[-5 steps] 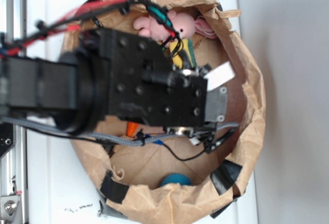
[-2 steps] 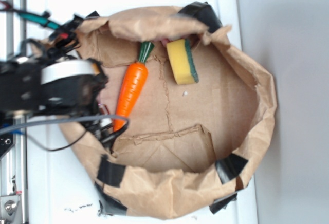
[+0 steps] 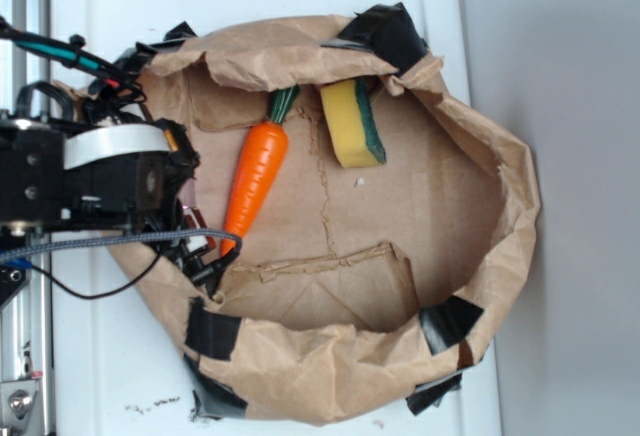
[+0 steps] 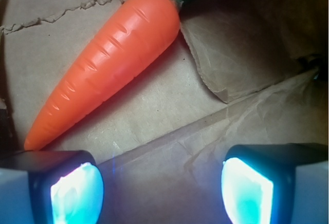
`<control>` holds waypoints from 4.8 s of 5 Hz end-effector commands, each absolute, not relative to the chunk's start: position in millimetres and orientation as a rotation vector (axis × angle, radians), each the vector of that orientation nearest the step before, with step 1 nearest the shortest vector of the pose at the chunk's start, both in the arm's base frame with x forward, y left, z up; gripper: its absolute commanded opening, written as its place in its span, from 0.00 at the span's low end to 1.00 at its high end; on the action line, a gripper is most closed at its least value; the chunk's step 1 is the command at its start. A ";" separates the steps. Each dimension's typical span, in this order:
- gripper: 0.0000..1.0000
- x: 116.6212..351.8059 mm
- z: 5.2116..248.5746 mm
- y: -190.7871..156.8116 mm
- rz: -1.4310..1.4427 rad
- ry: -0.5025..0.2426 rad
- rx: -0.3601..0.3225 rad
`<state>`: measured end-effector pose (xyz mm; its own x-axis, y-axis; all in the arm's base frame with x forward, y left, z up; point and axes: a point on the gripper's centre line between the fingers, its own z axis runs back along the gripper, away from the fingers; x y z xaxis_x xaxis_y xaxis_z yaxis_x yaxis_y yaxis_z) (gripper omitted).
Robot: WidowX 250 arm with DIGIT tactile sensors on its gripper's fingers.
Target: Grab the carrot.
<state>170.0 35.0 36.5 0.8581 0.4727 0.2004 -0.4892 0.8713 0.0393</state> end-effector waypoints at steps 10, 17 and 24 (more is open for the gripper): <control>0.00 259.2 99.7 34.5 0.715 -0.110 -0.113; 1.00 220.5 83.9 55.6 0.664 -0.244 -0.026; 1.00 211.6 50.3 59.1 0.956 -0.098 0.139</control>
